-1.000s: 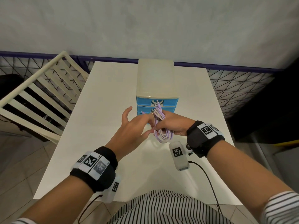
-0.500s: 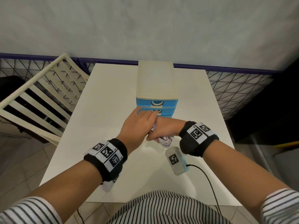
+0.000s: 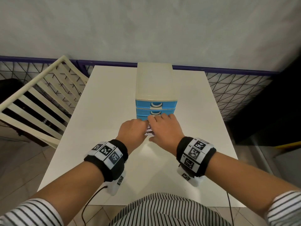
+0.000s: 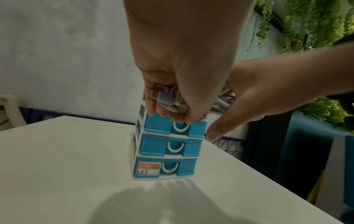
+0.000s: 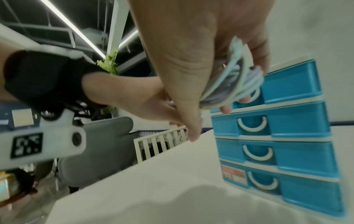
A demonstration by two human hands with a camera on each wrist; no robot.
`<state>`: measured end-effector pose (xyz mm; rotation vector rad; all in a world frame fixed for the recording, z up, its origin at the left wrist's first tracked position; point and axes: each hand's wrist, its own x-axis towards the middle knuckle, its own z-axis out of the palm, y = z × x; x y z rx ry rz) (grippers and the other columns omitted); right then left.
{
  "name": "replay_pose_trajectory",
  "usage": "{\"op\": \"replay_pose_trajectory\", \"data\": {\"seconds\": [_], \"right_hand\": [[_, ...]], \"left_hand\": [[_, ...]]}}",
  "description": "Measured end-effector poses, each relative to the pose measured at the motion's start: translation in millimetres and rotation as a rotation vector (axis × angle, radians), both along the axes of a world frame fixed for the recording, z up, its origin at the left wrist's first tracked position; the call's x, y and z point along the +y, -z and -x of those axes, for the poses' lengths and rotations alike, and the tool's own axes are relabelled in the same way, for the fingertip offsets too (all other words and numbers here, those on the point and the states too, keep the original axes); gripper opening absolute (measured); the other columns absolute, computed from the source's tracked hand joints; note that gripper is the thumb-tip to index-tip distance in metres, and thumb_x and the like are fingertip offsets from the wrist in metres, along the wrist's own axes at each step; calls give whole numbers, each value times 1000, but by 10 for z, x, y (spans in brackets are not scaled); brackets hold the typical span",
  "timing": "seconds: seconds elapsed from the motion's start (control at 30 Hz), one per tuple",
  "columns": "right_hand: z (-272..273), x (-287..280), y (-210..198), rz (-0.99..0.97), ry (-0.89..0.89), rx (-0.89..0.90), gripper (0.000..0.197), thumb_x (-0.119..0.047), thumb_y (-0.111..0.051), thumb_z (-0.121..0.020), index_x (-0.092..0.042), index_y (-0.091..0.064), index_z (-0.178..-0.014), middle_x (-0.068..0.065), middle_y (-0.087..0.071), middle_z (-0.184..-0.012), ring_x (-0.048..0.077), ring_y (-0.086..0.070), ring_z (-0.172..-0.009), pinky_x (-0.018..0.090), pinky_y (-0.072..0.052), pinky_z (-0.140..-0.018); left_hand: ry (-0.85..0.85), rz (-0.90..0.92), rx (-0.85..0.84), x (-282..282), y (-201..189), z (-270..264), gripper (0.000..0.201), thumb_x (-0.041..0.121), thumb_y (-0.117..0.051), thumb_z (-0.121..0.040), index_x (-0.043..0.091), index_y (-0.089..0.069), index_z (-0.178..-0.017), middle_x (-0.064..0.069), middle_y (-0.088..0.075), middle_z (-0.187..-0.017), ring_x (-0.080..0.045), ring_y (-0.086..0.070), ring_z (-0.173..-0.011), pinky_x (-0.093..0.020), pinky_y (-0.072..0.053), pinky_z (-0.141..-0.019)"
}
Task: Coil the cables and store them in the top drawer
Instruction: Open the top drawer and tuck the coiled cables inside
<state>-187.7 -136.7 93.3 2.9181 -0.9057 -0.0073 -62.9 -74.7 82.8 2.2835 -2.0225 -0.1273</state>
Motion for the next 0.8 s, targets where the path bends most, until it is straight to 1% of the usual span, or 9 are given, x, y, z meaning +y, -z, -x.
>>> {"op": "replay_pose_trajectory", "data": {"seconds": [0.07, 0.17, 0.33, 0.43, 0.53, 0.6, 0.67, 0.73, 0.8], "right_hand": [[39, -36, 5, -31, 8, -17, 40, -36, -63, -80, -15, -47, -111, 6, -68, -103, 31, -61, -93, 40, -44, -80], [59, -97, -20, -207, -37, -29, 22, -20, -52, -87, -13, -55, -107, 9, -68, -101, 31, -64, -89, 35, -45, -68], [51, -178, -30, -312, -28, -97, 21, -18, -47, -91, -7, -58, -105, 16, -67, -104, 35, -63, -92, 38, -49, -74], [48, -254, 10, -417, 75, -230, 21, -19, -49, -93, -3, -61, -98, 17, -68, -96, 35, -63, -88, 34, -44, -71], [134, -359, 36, -516, 245, -491, 21, -20, -52, -94, -2, -62, -93, 9, -62, -79, 25, -55, -69, 22, -29, -57], [208, -408, 20, -505, 284, -567, 15, -17, -53, -92, -5, -62, -93, 8, -61, -77, 22, -54, -65, 21, -33, -54], [238, -457, 11, -383, 171, -463, 19, -10, -53, -87, -9, -63, -102, 11, -68, -87, 30, -60, -77, 30, -42, -64], [207, -496, 27, -237, 66, -261, 34, -11, -52, -85, -17, -61, -117, 8, -70, -101, 32, -61, -91, 36, -43, -73], [160, -542, 55, -172, 60, -162, 42, -13, -51, -86, -22, -55, -127, 5, -68, -112, 31, -60, -101, 38, -42, -79]], "left_hand": [[15, 10, 52, 3, 10, -11, 21, 26, -51, -88, 15, -57, -104, -11, -65, -94, -32, -63, -84, -32, -40, -61], [24, 6, 112, 11, 33, -16, 16, 28, -50, -88, 17, -57, -98, -8, -64, -93, -30, -61, -84, -32, -41, -62], [66, 100, 104, -43, -53, -57, 14, 25, -56, -86, 17, -57, -98, -6, -66, -98, -29, -60, -87, -32, -40, -67], [48, 201, 95, -91, -129, -123, 37, 22, -64, -78, 19, -51, -113, -4, -58, -110, -27, -54, -97, -35, -37, -79], [-42, 287, 94, -107, -184, -253, 70, 17, -67, -75, 20, -34, -137, -7, -45, -130, -28, -46, -113, -40, -36, -94], [-67, 304, 87, -123, -219, -330, 71, 14, -61, -79, 18, -29, -142, -8, -39, -139, -29, -41, -123, -42, -33, -101], [-58, 295, 112, -173, -244, -386, 64, 11, -53, -84, 14, -28, -143, -7, -36, -146, -27, -36, -132, -43, -31, -106], [-30, 243, 104, -239, -256, -428, 62, 4, -47, -86, 13, -27, -144, -5, -31, -152, -24, -30, -139, -44, -29, -111], [-6, 184, 83, -300, -271, -470, 64, -3, -42, -86, 13, -25, -146, -4, -26, -156, -22, -25, -143, -47, -27, -114]]}}
